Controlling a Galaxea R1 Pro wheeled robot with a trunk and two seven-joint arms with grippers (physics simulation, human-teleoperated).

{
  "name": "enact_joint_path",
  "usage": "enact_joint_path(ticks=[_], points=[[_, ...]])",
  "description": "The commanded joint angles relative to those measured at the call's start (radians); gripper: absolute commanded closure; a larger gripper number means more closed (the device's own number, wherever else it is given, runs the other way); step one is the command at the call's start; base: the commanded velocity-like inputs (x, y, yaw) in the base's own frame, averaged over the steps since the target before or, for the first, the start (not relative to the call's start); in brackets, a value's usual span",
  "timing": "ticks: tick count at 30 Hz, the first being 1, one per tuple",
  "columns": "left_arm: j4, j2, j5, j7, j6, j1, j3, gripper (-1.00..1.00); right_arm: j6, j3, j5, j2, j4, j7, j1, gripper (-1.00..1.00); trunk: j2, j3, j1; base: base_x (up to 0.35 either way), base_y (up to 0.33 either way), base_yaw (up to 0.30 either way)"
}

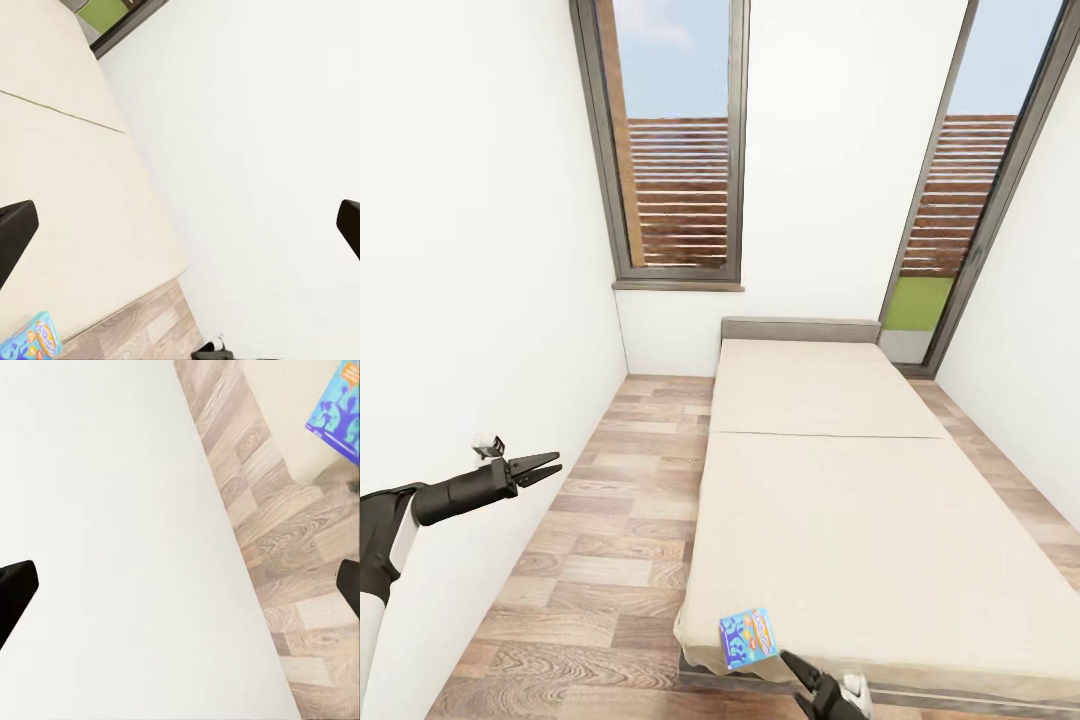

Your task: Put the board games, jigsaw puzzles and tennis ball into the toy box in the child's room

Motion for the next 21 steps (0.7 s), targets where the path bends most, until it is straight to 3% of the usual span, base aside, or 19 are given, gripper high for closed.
enact_joint_path(ticks=[1,7,16,21], points=[[0.000,0.000,0.000,-0.003,0.011,-0.001,0.000,-1.00,-0.004,-0.001,-0.006,0.000,0.008,0.002,-0.001,-1.00,-0.002,-0.002,0.000,0.000,0.000,0.000],[0.000,0.000,0.000,-0.003,0.011,-0.001,-0.001,-1.00,-0.051,-0.001,0.052,0.001,0.095,0.025,-0.002,-1.00,-0.002,-0.002,0.000,0.000,0.000,0.000],[0.000,0.000,0.000,-0.002,0.011,-0.001,-0.001,-1.00,-0.066,-0.005,0.235,0.005,0.205,0.133,-0.009,-1.00,-0.002,-0.002,0.000,0.000,0.000,0.000],[0.000,-0.001,0.000,-0.002,0.011,-0.001,-0.002,-1.00,-0.130,-0.005,0.254,0.004,0.212,0.224,-0.010,-1.00,-0.002,-0.002,0.000,0.000,0.000,0.000]])
